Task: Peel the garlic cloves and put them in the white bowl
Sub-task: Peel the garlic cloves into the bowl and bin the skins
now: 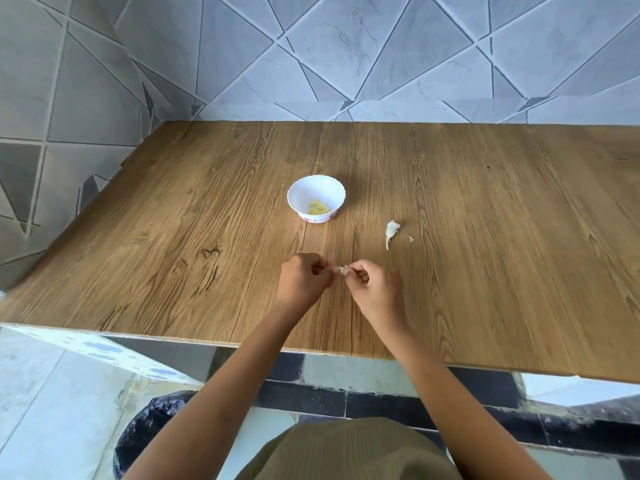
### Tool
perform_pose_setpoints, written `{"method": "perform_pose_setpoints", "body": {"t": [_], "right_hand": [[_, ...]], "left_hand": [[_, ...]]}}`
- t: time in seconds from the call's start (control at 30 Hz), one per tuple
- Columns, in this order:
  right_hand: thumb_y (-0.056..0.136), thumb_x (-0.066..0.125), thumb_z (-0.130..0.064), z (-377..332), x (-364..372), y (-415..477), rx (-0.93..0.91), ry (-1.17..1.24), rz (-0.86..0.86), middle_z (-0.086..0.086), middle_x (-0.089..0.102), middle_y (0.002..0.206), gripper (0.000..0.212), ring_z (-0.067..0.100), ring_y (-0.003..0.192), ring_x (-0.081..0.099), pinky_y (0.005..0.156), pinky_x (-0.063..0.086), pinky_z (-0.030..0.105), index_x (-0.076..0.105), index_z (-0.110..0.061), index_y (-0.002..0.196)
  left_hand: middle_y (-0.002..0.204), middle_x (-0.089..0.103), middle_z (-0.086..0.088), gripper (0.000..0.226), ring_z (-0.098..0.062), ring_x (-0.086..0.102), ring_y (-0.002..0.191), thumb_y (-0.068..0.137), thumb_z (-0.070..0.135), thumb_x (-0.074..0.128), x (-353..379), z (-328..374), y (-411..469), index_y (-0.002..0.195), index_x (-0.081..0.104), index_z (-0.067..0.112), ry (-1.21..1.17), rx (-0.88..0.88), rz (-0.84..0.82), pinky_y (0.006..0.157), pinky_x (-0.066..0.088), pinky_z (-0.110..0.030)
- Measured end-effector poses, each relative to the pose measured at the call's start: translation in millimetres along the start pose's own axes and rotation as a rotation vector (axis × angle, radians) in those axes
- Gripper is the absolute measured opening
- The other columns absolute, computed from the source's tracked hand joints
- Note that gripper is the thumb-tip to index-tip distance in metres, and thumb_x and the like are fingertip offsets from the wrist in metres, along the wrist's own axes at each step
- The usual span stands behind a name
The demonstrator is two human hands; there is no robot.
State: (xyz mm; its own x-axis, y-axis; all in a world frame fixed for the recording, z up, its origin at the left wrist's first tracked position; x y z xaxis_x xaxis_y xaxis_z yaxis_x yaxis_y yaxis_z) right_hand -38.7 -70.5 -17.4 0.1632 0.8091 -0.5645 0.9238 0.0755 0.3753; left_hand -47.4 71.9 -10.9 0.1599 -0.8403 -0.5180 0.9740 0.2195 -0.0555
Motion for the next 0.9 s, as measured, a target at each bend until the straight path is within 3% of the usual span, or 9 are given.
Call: {"method": "perform_pose_setpoints", "body": {"t": [0.1, 0.2, 0.3, 0.43, 0.5, 0.57, 0.67, 0.8, 0.9], "right_hand": [[0.082, 0.071, -0.013, -2, -1, -1, -0.001, -0.064, 0.058, 0.004, 0.065, 0.058, 0.01, 0.021, 0.048, 0.059, 0.043, 0.047, 0.033, 0.069, -0.007, 0.074], [0.081, 0.071, -0.011, -1, 2, -3, -0.015, -0.09, 0.09, 0.005, 0.066, 0.059, 0.009, 0.02, 0.049, 0.059, 0.042, 0.047, 0.032, 0.069, -0.006, 0.074], [0.084, 0.069, -0.012, 7, 5, -5, 0.178, 0.125, 0.031, 0.003, 0.068, 0.066, 0.008, 0.015, 0.057, 0.062, 0.052, 0.05, 0.027, 0.071, -0.006, 0.078], [0.087, 0.064, -0.005, 13, 10, -9, 0.779, 0.819, -0.204, 0.007, 0.068, 0.072, 0.006, 0.01, 0.06, 0.065, 0.058, 0.054, 0.018, 0.067, -0.002, 0.082], [0.087, 0.062, -0.004, 10, 10, -8, 0.88, 0.963, -0.261, 0.007, 0.068, 0.072, 0.006, 0.009, 0.059, 0.065, 0.056, 0.053, 0.016, 0.067, -0.001, 0.085], [0.088, 0.062, -0.003, 9, 9, -7, 0.879, 0.981, -0.247, 0.008, 0.068, 0.073, 0.006, 0.009, 0.06, 0.065, 0.057, 0.053, 0.015, 0.067, 0.0, 0.087], [0.087, 0.064, -0.004, 12, 4, -7, 0.772, 0.841, -0.151, 0.007, 0.067, 0.073, 0.004, 0.009, 0.061, 0.064, 0.062, 0.055, 0.016, 0.067, -0.001, 0.085], [0.085, 0.067, -0.004, 18, 1, -4, 0.609, 0.711, -0.081, 0.007, 0.067, 0.07, 0.002, 0.01, 0.061, 0.063, 0.066, 0.055, 0.02, 0.068, -0.003, 0.086], [0.085, 0.066, -0.004, 18, 5, -4, 0.58, 0.713, -0.09, 0.006, 0.067, 0.07, 0.008, 0.007, 0.06, 0.063, 0.065, 0.054, 0.02, 0.068, 0.001, 0.091]], "left_hand": [[0.063, 0.062, 0.003, 0.016, -0.015, 0.059, 0.061, 0.082, 0.022, 0.072, 0, 9, -5, 0.075, 0.068, 0.008, 0.218, 0.14, 0.115, 0.059, 0.045, -0.024], [0.063, 0.056, 0.007, 0.015, -0.011, 0.052, 0.059, 0.082, 0.021, 0.072, 0, 11, -9, 0.077, 0.068, 0.007, 0.265, 0.188, 0.192, 0.057, 0.039, -0.022], [0.062, 0.062, 0.005, 0.015, -0.013, 0.057, 0.058, 0.081, 0.02, 0.072, -2, 6, -8, 0.075, 0.068, 0.007, 0.208, 0.166, 0.177, 0.058, 0.045, -0.023], [0.067, 0.069, -0.005, 0.011, -0.017, 0.066, 0.063, 0.086, 0.01, 0.067, -2, -4, -5, 0.079, 0.068, 0.001, -0.289, -0.06, -0.021, 0.061, 0.055, -0.024], [0.072, 0.069, -0.007, 0.011, -0.012, 0.066, 0.066, 0.089, 0.009, 0.063, 1, -2, -7, 0.085, 0.067, 0.0, -0.543, -0.148, -0.153, 0.061, 0.054, -0.019], [0.075, 0.068, -0.008, 0.012, -0.01, 0.065, 0.066, 0.09, 0.01, 0.062, -1, -2, -5, 0.086, 0.067, 0.001, -0.59, -0.164, -0.176, 0.061, 0.054, -0.018], [0.072, 0.067, -0.009, 0.014, -0.013, 0.063, 0.064, 0.087, 0.013, 0.067, -12, -9, 2, 0.082, 0.068, 0.0, -0.389, -0.128, -0.079, 0.057, 0.054, -0.021], [0.072, 0.069, -0.008, 0.021, -0.02, 0.062, 0.064, 0.087, 0.021, 0.067, -19, -13, 11, 0.083, 0.072, 0.001, 0.272, 0.102, -0.03, 0.065, 0.054, -0.034], [0.084, 0.07, -0.002, 0.015, -0.015, 0.06, 0.07, 0.081, 0.023, 0.074, -22, -5, 11, 0.085, 0.074, 0.009, 0.331, 0.128, 0.029, 0.069, 0.052, -0.031]]}}
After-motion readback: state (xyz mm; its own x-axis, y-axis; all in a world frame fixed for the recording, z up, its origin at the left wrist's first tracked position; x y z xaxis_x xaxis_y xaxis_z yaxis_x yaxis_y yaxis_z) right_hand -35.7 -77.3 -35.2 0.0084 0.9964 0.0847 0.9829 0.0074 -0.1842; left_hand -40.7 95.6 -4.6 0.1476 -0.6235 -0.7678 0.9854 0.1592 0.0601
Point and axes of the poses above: each hand's wrist, its own y-axis towards the middle knuckle, its own x-axis out of the palm, z = x × y, the point moved 5 cm from there along y, towards the middle knuckle
